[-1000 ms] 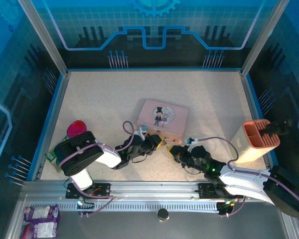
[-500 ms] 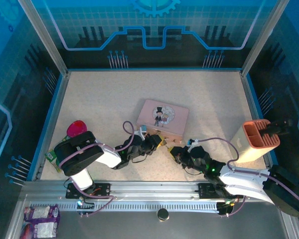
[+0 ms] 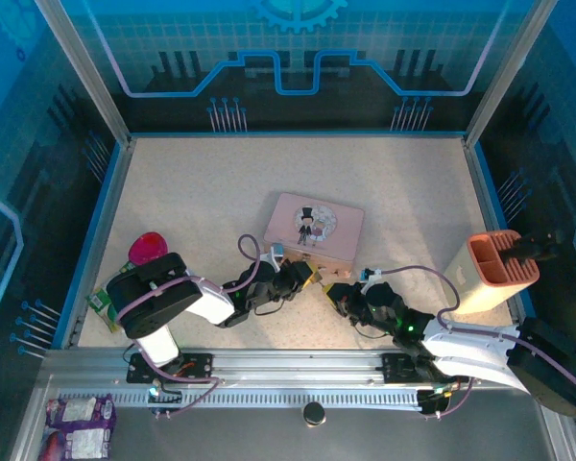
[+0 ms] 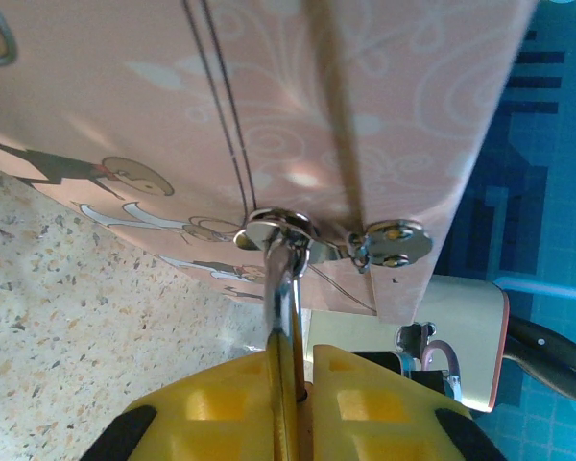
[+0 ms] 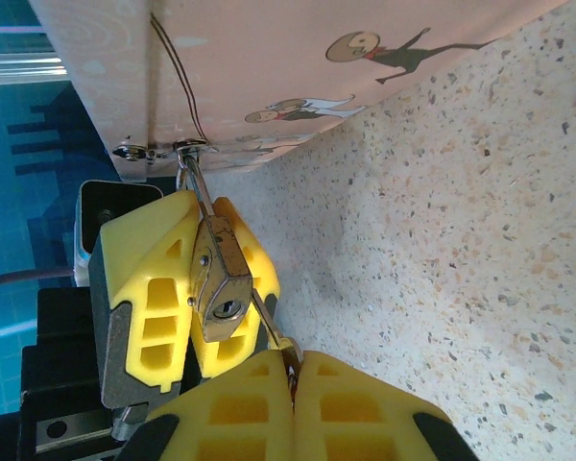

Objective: Unlock the padlock with the key

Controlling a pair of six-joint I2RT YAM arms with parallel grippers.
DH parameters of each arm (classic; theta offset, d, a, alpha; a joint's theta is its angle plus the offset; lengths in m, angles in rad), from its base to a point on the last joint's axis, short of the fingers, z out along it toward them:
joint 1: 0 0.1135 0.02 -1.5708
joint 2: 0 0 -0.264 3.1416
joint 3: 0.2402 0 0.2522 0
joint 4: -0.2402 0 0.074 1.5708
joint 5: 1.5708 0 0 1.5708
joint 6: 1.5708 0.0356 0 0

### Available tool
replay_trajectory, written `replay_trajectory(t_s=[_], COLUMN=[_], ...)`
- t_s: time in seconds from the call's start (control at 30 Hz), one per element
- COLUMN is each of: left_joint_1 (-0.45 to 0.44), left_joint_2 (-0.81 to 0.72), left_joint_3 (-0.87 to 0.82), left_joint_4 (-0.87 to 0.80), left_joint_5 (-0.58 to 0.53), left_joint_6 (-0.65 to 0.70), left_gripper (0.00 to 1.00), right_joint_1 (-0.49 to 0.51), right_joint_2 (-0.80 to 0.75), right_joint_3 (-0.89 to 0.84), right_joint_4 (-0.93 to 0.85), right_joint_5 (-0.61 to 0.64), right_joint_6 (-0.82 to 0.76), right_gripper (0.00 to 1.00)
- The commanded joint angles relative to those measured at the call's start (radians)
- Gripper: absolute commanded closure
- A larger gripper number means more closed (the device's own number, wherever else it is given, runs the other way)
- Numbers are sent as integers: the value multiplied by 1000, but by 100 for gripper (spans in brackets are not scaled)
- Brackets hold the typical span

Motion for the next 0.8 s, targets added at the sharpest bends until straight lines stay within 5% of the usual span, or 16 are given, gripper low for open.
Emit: replay_trajectory(t_s=[0.0, 0.77], left_joint_1=[-10, -33], left_joint_2=[-6, 14], left_joint_3=[27, 29], left_joint_4=[137, 154], left_joint_5=[3, -3], left_joint_6=[21, 15], left_gripper=[100, 100], right_joint_1=[12, 25], right_joint_2=[-8, 37], right_joint_3=[11, 20], right_joint_4=[9, 70], right_joint_5=[27, 36], right_joint_6=[6, 1], right_gripper=[100, 100])
